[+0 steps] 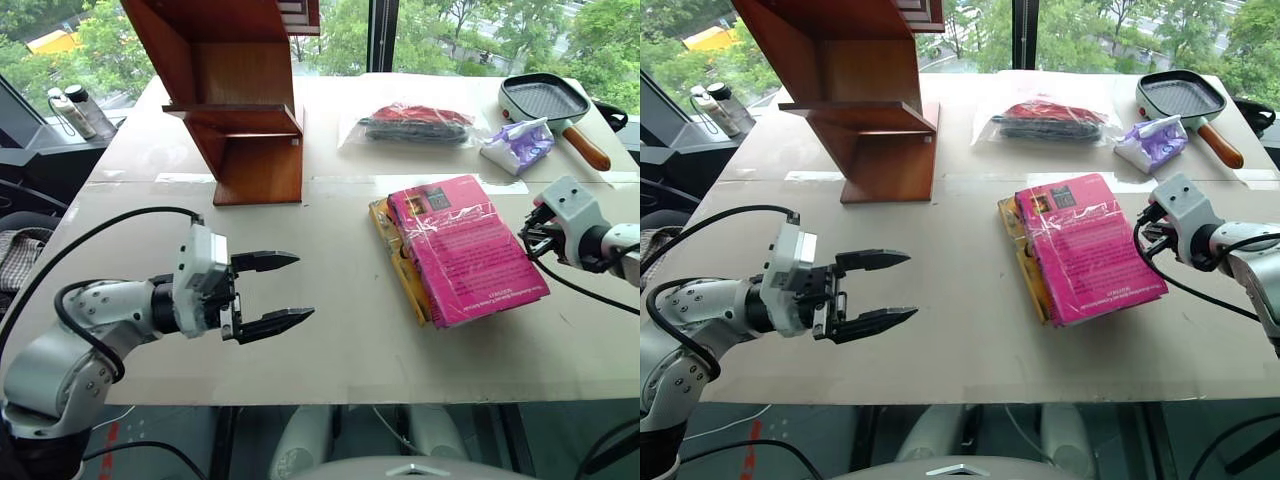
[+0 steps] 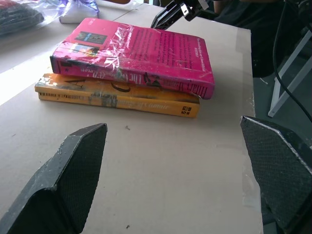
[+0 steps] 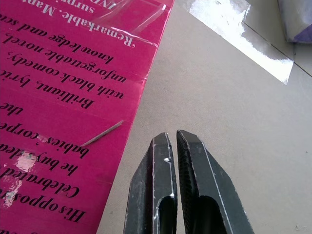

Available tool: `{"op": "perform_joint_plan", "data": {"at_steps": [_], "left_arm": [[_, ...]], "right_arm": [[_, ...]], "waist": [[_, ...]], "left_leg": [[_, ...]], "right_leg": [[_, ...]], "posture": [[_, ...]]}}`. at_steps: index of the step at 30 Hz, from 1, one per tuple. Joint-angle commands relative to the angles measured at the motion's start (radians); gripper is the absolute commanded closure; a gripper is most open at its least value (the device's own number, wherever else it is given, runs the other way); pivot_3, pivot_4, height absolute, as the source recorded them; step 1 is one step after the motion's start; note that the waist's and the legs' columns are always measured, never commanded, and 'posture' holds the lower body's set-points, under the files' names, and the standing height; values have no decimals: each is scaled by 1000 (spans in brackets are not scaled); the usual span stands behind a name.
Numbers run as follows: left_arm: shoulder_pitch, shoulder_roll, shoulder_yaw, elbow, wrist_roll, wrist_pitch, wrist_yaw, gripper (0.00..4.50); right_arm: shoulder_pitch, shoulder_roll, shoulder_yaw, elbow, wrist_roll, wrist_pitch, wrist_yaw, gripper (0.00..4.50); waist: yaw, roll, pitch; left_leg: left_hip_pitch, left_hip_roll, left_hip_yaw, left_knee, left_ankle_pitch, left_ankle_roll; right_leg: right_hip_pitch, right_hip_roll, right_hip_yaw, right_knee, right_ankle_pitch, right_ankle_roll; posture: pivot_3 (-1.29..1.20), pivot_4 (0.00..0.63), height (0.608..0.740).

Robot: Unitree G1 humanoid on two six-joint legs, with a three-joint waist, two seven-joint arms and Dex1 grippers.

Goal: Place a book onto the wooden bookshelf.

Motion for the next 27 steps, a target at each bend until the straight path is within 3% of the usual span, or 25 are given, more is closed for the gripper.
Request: {"op": "perform_joint_plan", "data": {"at_steps": [1, 12, 20, 26, 27], "left_arm": [[17, -2, 19, -46, -19, -10, 14, 0], [63, 6, 22, -40, -5, -22, 15, 0], [66, -4, -5, -32, 6, -5, 45, 0], [14, -64, -27, -13, -132, 248, 307, 0], [-12, -85, -37, 6, -173, 308, 363, 0]], "right_arm": [[-18, 22, 14, -36, -18, 6, 3, 4454], [-74, 131, 70, -124, -46, 102, -52, 4454], [-45, 125, 35, -124, -75, 41, -56, 4454], [206, 89, -263, -111, -31, -386, 137, 4454], [273, 99, -334, -108, 4, -448, 200, 4219]], "waist": [[0, 0, 0], [0, 0, 0], [-1, 0, 0], [13, 0, 0], [11, 0, 0]], "left_leg": [[0, 0, 0, 0, 0, 0], [0, 0, 0, 0, -1, 2], [0, 0, 0, 0, -1, 2], [0, -1, -1, 0, -2, 4], [0, -1, -1, 0, -2, 4]], "right_leg": [[0, 0, 0, 0, 0, 0], [0, 0, 0, 0, 0, 0], [0, 0, 0, 0, 0, 0], [0, 0, -1, 0, 0, 0], [0, 0, -1, 0, 0, 0]], "posture": [[0, 150, 740], [0, 150, 740], [0, 150, 740], [0, 150, 740], [0, 150, 740]]}}
